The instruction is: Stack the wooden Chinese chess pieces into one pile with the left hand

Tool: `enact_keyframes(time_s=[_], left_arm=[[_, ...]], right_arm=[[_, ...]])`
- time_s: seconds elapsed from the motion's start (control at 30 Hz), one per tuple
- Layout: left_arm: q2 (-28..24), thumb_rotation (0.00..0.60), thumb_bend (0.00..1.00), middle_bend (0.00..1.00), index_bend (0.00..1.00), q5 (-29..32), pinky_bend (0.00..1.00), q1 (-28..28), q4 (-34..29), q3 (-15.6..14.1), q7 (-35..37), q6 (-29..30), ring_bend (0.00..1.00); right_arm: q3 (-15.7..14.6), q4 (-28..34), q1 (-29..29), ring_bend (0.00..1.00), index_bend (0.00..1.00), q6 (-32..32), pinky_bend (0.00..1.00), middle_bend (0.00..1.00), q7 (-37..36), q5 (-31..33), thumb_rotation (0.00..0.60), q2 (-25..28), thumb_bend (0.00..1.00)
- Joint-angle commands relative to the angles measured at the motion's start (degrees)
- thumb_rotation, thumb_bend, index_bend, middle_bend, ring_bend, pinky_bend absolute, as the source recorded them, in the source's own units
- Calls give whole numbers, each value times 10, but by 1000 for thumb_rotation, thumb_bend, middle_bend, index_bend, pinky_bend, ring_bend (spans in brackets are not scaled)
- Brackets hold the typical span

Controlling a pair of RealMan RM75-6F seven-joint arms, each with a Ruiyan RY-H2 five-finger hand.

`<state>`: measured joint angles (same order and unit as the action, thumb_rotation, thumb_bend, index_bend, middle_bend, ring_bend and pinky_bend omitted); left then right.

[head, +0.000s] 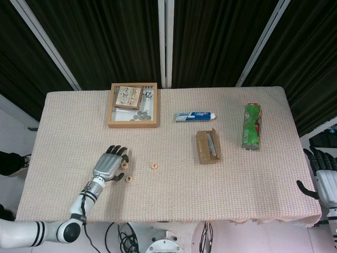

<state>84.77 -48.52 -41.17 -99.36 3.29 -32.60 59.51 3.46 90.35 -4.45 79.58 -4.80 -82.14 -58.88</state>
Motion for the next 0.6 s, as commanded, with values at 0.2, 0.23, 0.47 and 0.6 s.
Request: enact_keyframes(time_s=[0.2, 0.23, 0.47, 0.6], left_arm=[[-2, 600, 306, 65, 357, -5, 0, 1, -3, 1, 6, 3, 0], [-3, 600, 306, 65, 356, -9, 0, 2, -5, 2, 8, 4, 0], [-16, 600, 306, 65, 336, -75, 0, 21, -43, -8, 43, 23, 0], [-17, 600, 306, 64, 347, -115, 0, 32, -56, -29, 38, 37, 0]], right_arm=[[0, 2, -1, 0, 0, -1, 0, 0, 2, -1, 600, 0, 225], [0, 2, -1, 0, 0, 0, 0, 0, 2, -1, 600, 0, 225], [1, -1, -1, 0, 0, -1, 0, 0, 0, 1, 600, -1, 225], [0, -5, -2, 0, 0, -2, 0, 0, -5, 0, 600, -3, 225]])
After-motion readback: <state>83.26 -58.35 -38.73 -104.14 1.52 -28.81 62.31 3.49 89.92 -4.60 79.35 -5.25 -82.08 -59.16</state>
